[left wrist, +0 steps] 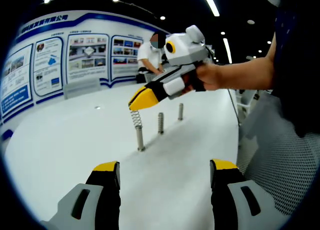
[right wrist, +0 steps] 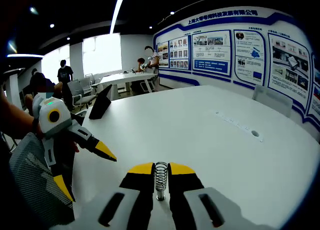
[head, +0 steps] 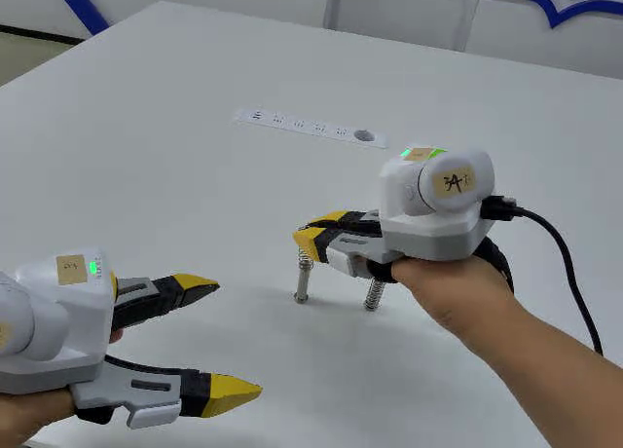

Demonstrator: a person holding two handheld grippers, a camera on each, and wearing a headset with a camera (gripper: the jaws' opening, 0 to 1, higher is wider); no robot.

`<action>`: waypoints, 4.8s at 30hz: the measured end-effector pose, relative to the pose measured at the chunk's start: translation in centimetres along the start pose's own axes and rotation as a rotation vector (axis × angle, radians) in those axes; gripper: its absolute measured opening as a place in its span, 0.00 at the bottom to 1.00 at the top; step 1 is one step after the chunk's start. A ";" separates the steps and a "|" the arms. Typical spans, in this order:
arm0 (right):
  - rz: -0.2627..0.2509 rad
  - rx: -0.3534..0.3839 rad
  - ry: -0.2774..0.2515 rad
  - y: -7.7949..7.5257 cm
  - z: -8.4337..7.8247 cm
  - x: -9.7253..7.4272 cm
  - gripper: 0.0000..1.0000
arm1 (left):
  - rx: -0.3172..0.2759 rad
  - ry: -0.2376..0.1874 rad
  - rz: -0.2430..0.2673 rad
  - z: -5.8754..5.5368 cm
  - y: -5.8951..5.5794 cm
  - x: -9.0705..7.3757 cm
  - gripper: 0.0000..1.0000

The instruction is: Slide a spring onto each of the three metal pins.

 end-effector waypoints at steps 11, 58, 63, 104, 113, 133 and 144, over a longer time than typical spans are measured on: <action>0.007 0.009 -0.040 0.1 -0.5 0.1 0.11 | -0.001 0.003 0.001 0.0 0.0 0.0 0.75; -0.022 -0.032 0.074 0.3 -4.6 2.0 0.12 | -0.004 0.004 0.001 -0.1 0.0 0.2 0.75; -0.023 -0.032 0.082 0.3 -4.8 2.0 0.12 | -0.005 0.003 0.002 -0.1 0.1 0.2 0.75; -0.033 -0.059 0.064 1.8 -5.2 -4.6 0.20 | 0.009 -0.007 -0.016 0.7 0.0 0.6 0.75; -0.037 -0.058 0.081 1.8 -6.4 -6.9 0.22 | 0.021 -0.006 -0.013 1.1 0.2 0.5 0.75; -0.136 0.051 0.123 -1.7 -11.6 -13.5 0.24 | 0.030 0.009 -0.020 1.3 0.2 0.9 0.75; -0.201 0.088 0.117 -3.8 -13.3 -16.7 0.27 | 0.032 0.018 -0.027 1.3 0.1 1.1 0.75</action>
Point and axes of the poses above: the centre of the closed fingertips' face, and the gripper's own axes: x roughly forward along the fingers, y roughly to its left, z roughly out of its top, the point moved 2 cm from there along -x, roughly backward along the fingers, and after that the axes turned 5 degrees about y, right-handed, at the moved point
